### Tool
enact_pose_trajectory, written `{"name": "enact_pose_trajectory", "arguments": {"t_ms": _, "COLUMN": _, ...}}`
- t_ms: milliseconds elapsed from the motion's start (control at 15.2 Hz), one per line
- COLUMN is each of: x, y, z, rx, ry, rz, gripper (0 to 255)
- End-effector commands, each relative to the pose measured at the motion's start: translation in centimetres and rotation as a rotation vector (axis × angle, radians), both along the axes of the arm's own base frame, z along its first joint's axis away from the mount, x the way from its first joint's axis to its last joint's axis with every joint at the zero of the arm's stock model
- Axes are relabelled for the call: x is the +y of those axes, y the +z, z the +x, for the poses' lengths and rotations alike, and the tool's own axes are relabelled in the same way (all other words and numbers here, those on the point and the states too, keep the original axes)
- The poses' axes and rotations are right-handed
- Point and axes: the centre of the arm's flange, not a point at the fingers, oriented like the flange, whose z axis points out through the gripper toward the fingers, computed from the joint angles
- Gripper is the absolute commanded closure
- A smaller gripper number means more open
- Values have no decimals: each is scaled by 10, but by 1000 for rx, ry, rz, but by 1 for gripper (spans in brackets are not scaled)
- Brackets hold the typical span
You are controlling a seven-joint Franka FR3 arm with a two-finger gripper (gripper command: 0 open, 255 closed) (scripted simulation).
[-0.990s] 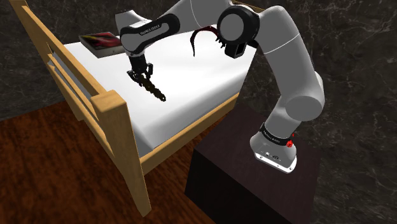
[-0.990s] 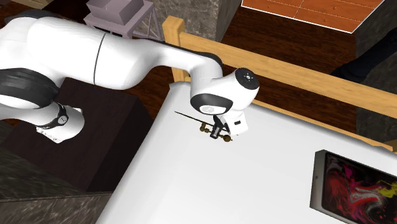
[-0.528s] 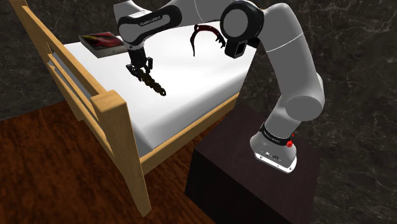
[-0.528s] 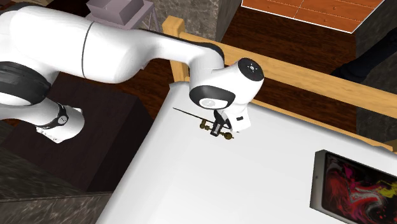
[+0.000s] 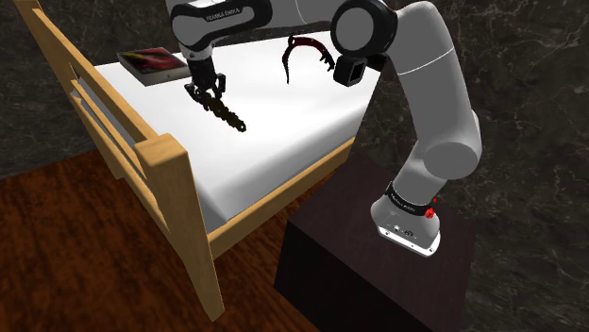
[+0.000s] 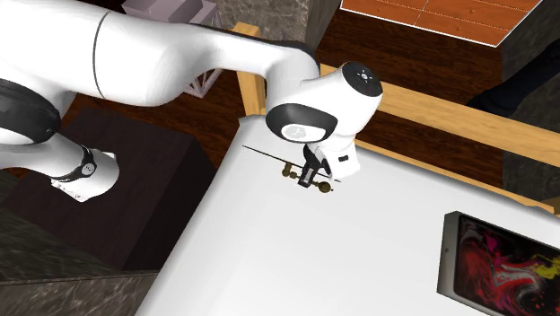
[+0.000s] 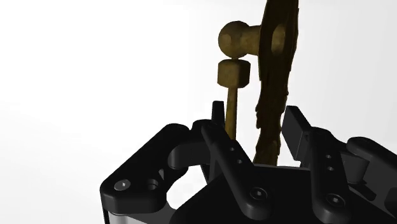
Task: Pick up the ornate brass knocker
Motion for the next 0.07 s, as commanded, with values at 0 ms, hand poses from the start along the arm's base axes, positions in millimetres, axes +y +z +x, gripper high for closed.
{"name": "enact_pose_trajectory", "arguments": {"t_ms": 0, "x": 0, "y": 3, "z": 0, "rx": 1, "ry": 0, "rz": 0, "gripper": 255}}
